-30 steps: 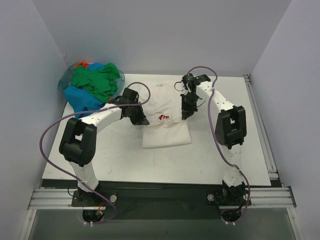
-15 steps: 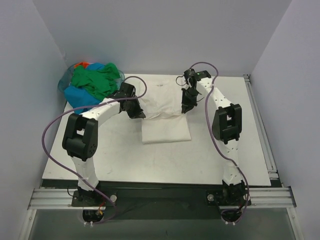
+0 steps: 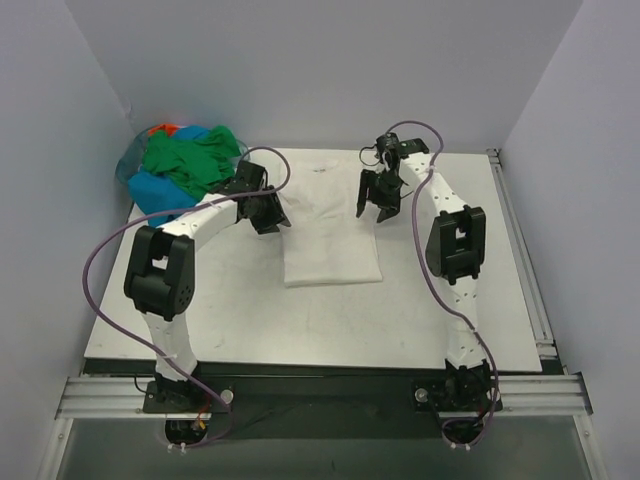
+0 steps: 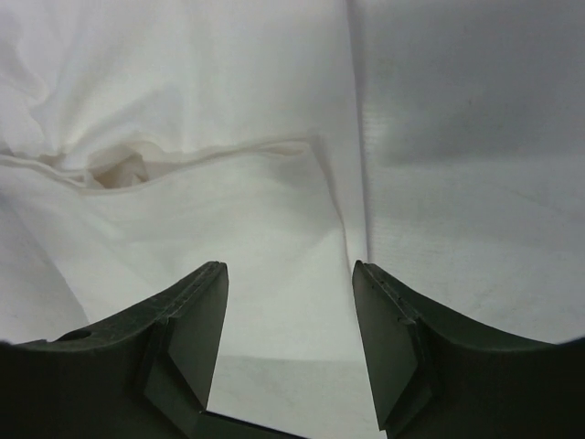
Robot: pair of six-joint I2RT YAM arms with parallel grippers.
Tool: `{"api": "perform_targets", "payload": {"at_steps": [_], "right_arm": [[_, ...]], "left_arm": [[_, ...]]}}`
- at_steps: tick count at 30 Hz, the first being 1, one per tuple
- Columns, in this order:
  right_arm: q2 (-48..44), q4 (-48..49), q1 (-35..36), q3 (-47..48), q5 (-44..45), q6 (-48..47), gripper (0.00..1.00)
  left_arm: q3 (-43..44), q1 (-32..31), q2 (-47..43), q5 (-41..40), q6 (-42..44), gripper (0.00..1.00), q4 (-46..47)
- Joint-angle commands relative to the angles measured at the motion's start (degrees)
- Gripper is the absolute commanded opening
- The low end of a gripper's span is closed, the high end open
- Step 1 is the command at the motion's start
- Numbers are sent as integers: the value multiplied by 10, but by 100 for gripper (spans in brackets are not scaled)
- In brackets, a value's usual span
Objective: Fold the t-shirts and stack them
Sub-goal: Fold the folded rectangular tshirt in 1/3 of the way
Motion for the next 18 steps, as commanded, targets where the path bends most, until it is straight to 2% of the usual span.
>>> {"api": "perform_targets", "payload": {"at_steps": [1,6,10,14,18], "right_arm": [[-71,-14,-8,-59,-8,-23,57],[-149,19,-9,-193,-21,-36,55],[-214,67,-8,-340,-33,-31,53],[-255,104,-8,-440,-43,-19,50],[-277,132,-8,-497,-47,-12,47]], "left_arm": [[-12,-8,-48,14,18,49,25],[-91,-25,-94,19,19,50,42],[-136,-44,-117,17,17,50,42],[-175,-65,-133,6,7,50,39],[-190,-85,-140,-15,-5,50,11]]}}
